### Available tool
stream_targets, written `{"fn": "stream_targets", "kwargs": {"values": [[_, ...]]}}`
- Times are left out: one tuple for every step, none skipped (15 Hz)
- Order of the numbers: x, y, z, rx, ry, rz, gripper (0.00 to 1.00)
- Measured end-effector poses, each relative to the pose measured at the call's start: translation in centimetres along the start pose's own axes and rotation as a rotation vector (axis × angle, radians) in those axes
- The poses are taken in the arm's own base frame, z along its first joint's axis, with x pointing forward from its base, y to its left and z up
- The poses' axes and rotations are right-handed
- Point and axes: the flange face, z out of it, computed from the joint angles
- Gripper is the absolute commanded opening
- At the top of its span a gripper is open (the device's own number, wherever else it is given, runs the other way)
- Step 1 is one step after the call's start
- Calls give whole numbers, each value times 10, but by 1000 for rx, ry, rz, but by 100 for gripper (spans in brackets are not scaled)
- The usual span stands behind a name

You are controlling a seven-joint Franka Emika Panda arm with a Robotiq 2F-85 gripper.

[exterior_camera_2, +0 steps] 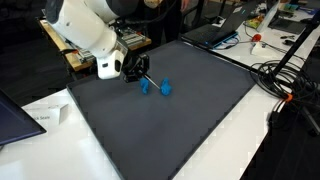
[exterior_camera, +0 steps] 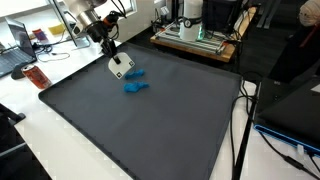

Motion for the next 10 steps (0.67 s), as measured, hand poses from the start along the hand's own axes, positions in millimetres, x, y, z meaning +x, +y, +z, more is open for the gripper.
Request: {"fn": "stream_targets", "kwargs": {"values": [[-4,-3,-1,-7,19,14,1],[-7,-7,-2,-19,39,29,1],[-11,-11,-2,-33,59,42,1],[-14,-16,-2,-47,75,54,1],[-18,-21,-2,-63,90,66,1],[-21,-27,-3,-78,103,79,1],[-23,-33,-3,-91,115,92,1],[-26,-39,-3,-104,128,107,1],[-29,-46,-4,-114,139,120,1],[-32,-53,-4,-121,148,133,1]]}}
